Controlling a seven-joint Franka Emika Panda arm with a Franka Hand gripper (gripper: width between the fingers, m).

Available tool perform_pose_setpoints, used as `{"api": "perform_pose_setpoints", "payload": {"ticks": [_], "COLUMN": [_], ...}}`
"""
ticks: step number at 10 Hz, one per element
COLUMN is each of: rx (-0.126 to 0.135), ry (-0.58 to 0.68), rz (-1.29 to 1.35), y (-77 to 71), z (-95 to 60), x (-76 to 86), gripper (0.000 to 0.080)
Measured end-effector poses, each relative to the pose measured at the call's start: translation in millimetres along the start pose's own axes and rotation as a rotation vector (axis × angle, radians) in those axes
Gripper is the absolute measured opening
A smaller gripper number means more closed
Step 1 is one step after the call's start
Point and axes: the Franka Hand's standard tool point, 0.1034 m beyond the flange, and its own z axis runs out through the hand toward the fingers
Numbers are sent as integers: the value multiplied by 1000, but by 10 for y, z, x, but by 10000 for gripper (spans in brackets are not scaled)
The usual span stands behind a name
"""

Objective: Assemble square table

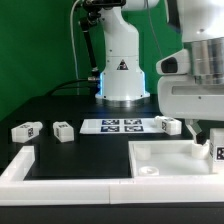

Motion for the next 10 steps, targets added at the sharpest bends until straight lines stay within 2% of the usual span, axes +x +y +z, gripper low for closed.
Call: {"api": "perform_pose_setpoints", "payload": {"ticks": [2, 3, 4, 5, 6, 10], "rx": [-1, 0, 0, -6, -11, -10], "ry": [9, 9, 8, 4, -1, -1], "rz": [-162, -156, -130, -129, -99, 189], "y": [-3, -2, -1, 33, 73, 62], "z": [22, 22, 24, 30, 39, 41], "x": [-17, -15, -16, -10, -7, -13], "gripper": [649, 561, 426, 426, 293, 293]}}
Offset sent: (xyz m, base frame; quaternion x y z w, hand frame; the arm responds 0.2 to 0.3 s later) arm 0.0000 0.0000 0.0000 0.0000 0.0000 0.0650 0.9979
